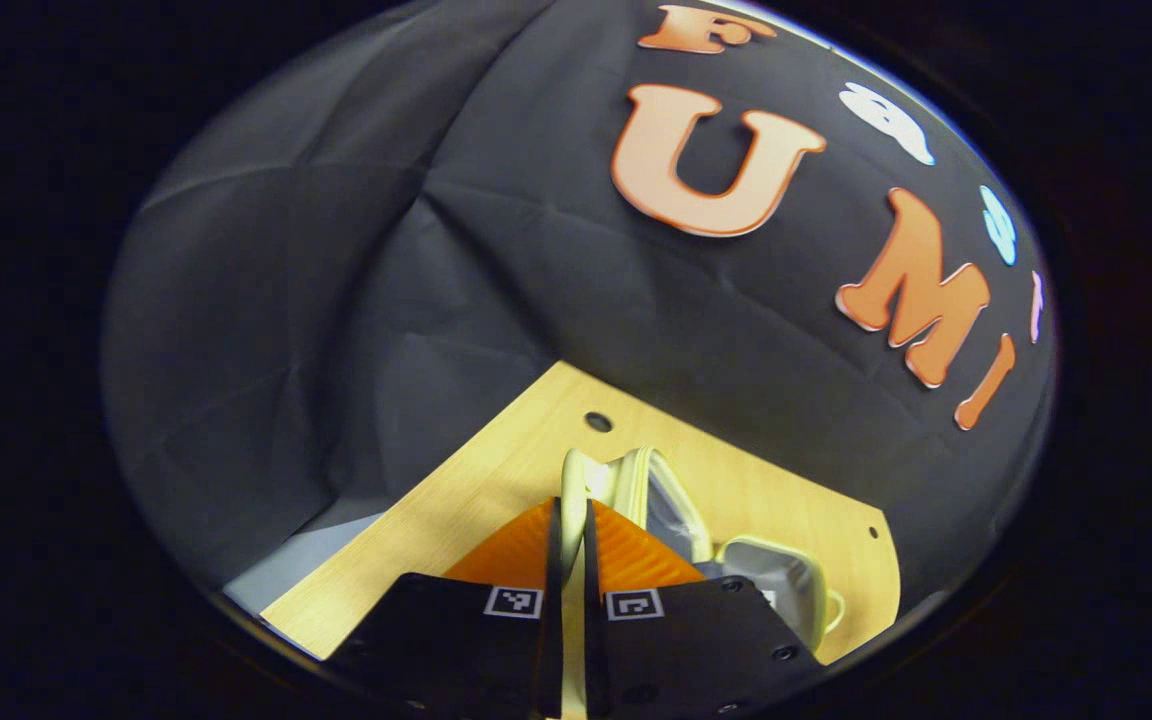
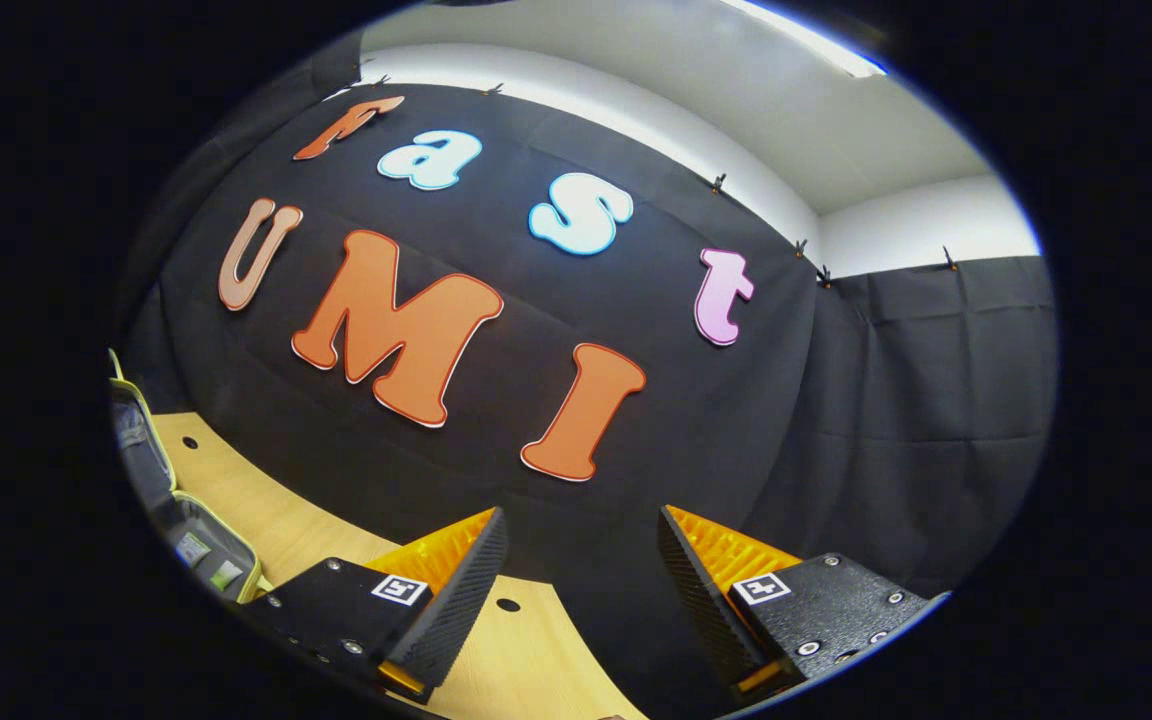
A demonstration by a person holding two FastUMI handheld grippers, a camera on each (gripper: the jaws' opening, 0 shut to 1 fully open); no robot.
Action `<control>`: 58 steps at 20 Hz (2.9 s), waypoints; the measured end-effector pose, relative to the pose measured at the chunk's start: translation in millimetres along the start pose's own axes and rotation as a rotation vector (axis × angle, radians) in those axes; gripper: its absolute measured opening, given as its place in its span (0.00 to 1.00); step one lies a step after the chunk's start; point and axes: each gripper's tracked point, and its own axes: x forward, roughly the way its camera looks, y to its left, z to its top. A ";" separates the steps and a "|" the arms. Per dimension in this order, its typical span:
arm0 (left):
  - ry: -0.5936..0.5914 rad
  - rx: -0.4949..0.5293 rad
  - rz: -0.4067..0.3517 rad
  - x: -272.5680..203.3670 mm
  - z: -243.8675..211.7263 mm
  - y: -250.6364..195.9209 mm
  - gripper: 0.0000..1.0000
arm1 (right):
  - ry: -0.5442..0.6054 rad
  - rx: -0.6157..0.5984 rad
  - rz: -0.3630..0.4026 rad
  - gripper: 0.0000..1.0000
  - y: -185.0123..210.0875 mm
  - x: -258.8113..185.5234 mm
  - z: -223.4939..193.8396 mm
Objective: First open the suitcase, pack the skin care products into it, and then close the suitcase.
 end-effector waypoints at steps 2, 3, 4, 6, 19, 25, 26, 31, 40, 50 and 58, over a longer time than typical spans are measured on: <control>-0.030 0.067 -0.040 -13.5 12.3 -42.9 0.09 | 0.012 0.010 0.001 0.95 -13.9 1.2 -13.7; -0.041 0.102 -0.056 -16.2 15.8 -62.6 0.09 | 0.018 0.006 0.011 0.95 -16.5 0.9 -20.2; -0.049 0.133 -0.067 -20.2 18.1 -80.1 0.09 | 0.024 0.007 0.020 0.93 -18.2 2.3 -25.6; -0.060 0.167 -0.090 -26.0 21.8 -116.7 0.09 | 0.037 0.038 0.049 0.95 -21.2 3.3 -35.5; 0.022 0.387 -0.277 -44.9 -72.2 -317.0 0.09 | 0.063 0.125 0.186 0.95 -38.7 14.0 -97.4; 0.141 0.511 -0.320 -24.7 -165.0 -374.6 0.09 | 0.053 0.103 0.208 0.95 -58.5 7.9 -103.4; 0.165 0.523 -0.324 -23.8 -180.6 -380.1 0.09 | 0.060 0.117 0.210 0.95 -61.1 6.7 -106.9; 0.247 0.614 -0.307 7.7 -231.0 -391.8 0.09 | 0.073 0.156 0.223 0.95 -64.8 0.4 -115.7; 0.180 0.690 -0.224 16.2 -259.5 -402.5 0.33 | 0.064 0.173 0.325 0.95 -27.6 -14.8 -116.2; -0.126 0.571 -0.222 -47.4 -164.0 -427.1 0.97 | 0.006 0.260 0.443 0.95 34.8 -17.4 -77.8; -0.266 0.557 -0.221 -82.0 -113.6 -428.5 0.97 | -0.060 0.298 0.475 0.95 85.5 -22.0 -35.8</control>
